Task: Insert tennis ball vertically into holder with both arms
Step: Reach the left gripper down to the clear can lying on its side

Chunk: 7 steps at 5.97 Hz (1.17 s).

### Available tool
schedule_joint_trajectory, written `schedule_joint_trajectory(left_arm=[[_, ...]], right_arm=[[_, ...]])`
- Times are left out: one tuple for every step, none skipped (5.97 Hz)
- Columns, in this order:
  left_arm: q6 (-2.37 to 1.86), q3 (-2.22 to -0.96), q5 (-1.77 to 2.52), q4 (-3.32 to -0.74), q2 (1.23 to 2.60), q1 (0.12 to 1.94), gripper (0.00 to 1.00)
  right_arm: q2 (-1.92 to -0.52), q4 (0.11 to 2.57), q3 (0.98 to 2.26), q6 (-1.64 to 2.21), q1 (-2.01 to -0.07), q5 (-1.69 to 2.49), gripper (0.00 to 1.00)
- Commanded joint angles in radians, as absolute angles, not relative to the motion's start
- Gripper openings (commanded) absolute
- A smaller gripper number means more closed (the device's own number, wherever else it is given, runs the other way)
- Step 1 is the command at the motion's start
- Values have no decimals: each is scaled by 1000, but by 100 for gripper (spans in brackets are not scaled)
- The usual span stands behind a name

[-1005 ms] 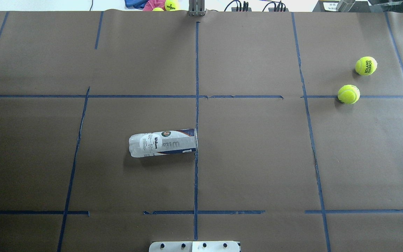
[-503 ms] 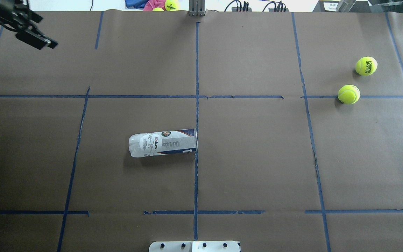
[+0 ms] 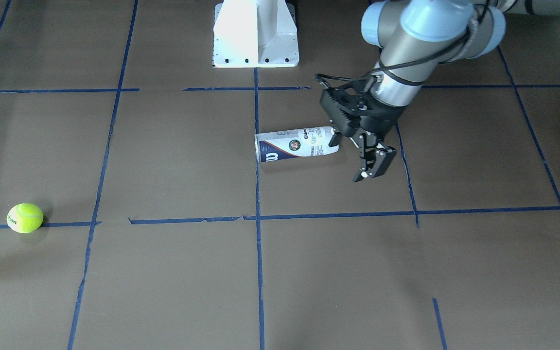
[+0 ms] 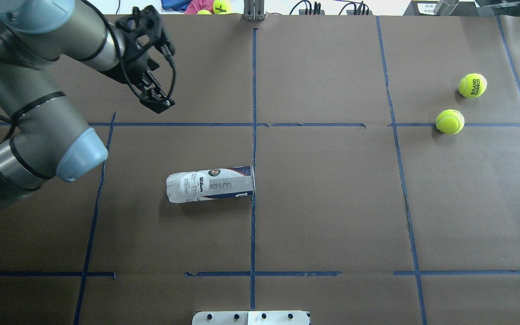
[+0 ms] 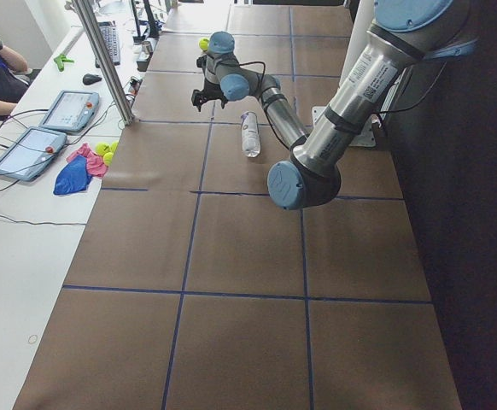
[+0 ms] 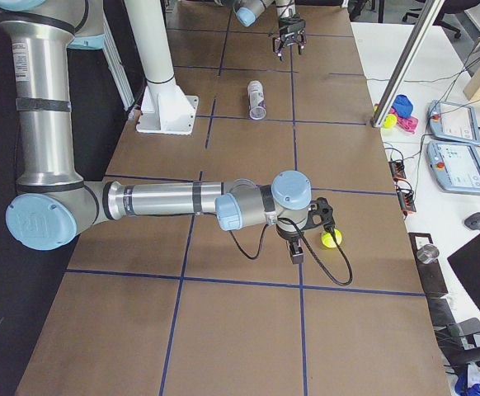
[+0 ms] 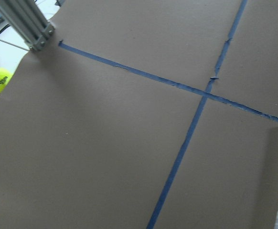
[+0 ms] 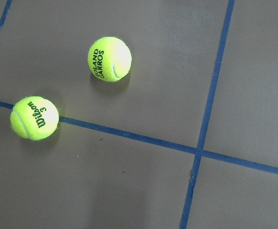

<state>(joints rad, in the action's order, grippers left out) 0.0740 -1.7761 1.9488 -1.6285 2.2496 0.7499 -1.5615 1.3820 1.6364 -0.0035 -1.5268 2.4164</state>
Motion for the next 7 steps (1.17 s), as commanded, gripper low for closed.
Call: schedule_joint_trajectory(left_arm=[[78,-1758,1737,-1331,2427,544,100],[81,-1709,1708,-1259,2484,502,100],[81,-1592,1694,-1240,2547,471,100],[81,-1522,1625,-1241,2559,415,100],[86,-1499,1612,-1243,2557,396,100],[98,-1488,1611,-1243,2553,394,100],[113,-1471,1611,-1244,2551,394,100]], right_arm=[[-1560,1382,1634,-3,-1523,2415,100],[-1560,1382,1634,-3,-1523,2414,100],[-1560,1382,1634,-2,-1522,2414,100],[-1560,1382,1634,17,-1519,2413,100],[-1560,1382,1634,17,-1519,2413,100],[-1562,1382,1634,17,-1519,2413,100],[-1560,1382,1634,17,-1517,2414,100]])
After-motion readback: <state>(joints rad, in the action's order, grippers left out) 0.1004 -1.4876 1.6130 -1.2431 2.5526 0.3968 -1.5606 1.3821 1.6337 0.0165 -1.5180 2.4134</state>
